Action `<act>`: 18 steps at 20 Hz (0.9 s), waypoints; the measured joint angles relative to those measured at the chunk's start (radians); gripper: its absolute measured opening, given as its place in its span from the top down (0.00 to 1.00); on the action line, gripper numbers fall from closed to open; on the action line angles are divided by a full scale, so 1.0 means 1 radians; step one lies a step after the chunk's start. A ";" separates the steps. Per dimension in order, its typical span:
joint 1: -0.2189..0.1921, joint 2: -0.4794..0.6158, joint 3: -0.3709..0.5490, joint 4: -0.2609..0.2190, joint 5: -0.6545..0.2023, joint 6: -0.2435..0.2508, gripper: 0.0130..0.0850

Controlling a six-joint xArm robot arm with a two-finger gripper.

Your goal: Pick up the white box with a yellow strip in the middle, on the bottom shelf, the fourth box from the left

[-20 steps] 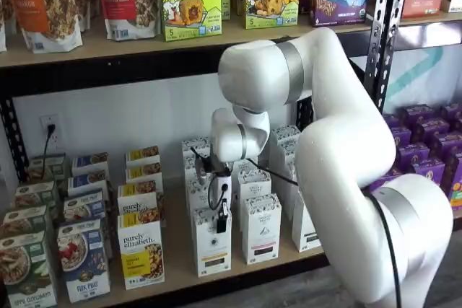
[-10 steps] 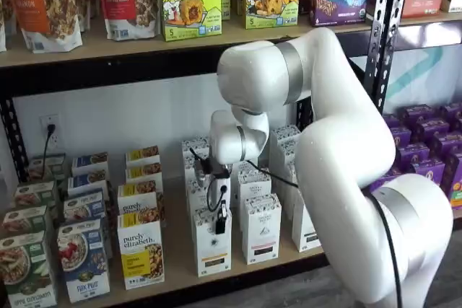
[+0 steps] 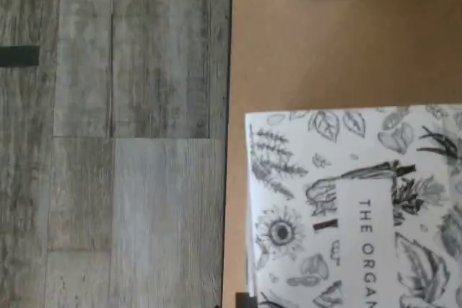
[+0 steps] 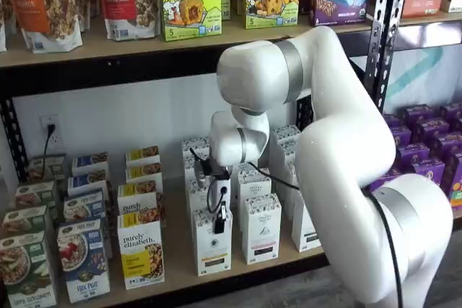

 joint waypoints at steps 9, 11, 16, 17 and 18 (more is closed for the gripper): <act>0.003 -0.054 0.082 0.001 -0.031 -0.001 0.50; 0.004 -0.071 0.107 0.004 -0.032 -0.003 0.50; 0.004 -0.127 0.188 0.005 -0.036 -0.007 0.50; 0.003 -0.138 0.205 0.007 -0.042 -0.009 0.50; 0.001 -0.160 0.240 0.010 -0.056 -0.014 0.50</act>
